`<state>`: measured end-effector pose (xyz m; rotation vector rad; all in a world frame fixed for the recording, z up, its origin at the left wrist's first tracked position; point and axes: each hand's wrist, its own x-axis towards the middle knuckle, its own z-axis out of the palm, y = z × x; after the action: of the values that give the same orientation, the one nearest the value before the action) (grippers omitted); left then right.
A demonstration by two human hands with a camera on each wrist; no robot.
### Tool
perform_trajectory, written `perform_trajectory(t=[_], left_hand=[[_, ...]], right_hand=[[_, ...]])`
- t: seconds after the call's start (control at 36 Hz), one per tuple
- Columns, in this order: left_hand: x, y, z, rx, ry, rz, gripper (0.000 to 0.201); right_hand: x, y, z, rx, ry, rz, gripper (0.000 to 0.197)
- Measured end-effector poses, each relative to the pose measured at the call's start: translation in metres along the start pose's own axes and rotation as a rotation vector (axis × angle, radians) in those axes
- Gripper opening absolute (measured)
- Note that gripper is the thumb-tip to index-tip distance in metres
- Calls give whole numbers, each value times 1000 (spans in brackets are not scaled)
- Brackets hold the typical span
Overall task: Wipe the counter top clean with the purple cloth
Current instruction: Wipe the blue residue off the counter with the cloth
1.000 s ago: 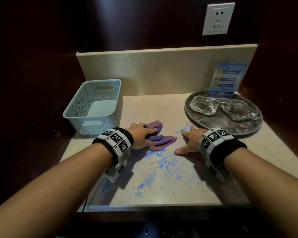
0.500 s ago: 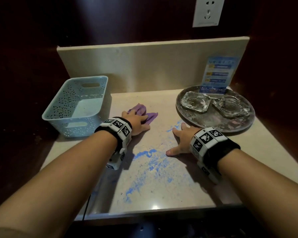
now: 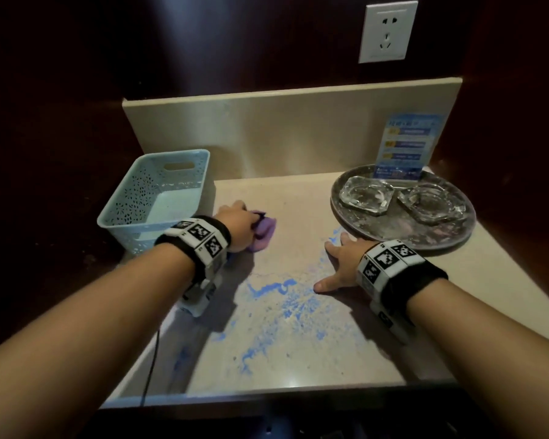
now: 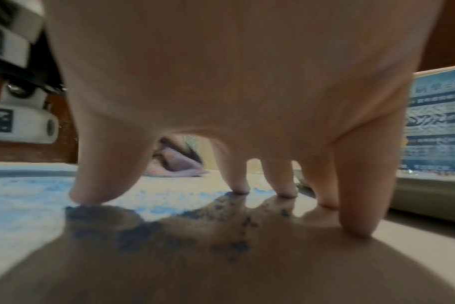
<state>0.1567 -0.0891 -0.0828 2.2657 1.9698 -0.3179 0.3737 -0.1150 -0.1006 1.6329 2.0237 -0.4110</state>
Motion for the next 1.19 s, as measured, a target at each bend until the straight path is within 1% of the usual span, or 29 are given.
perform_trajectory(t=[0.08,0.14,0.28,0.36,0.44,0.53,0.61,0.72,0.81,0.89,1.03,1.11,1.19], left_hand=[[-9,-13,8,65,-103,-67,38],[-17,-11,20,92,-160,-59,37],[-31,-7,31,85,-166,-69,37],[-40,-10,30,63,-193,-44,38],[-48,-19,32,61,-184,-37,38],[-57,-24,32,75,-155,-38,37],[-66,-26,32,76,-132,-37,35],[-73,-29,33,56,-92,-33,34],[-71,-33,35,38,-92,-50,34],[-67,-42,39,6,-79,-95,41],[-64,-50,45,-53,-111,-132,35],[-62,-45,44,-65,-111,-112,36],[-63,-20,43,-91,-83,-105,45]], right_hand=[[2,-1,0,5,-19,12,111],[3,-2,0,1,-17,21,112],[1,-3,-1,26,-10,34,112],[-7,0,0,112,1,50,105],[-16,5,6,175,26,88,94],[-25,10,16,162,36,178,87],[-32,13,32,143,29,221,79],[-34,12,46,153,39,237,78],[-31,13,46,155,31,244,77],[-28,16,45,158,19,241,78],[-23,18,48,142,13,235,79],[-21,18,50,135,18,236,82],[-21,18,48,146,13,232,81]])
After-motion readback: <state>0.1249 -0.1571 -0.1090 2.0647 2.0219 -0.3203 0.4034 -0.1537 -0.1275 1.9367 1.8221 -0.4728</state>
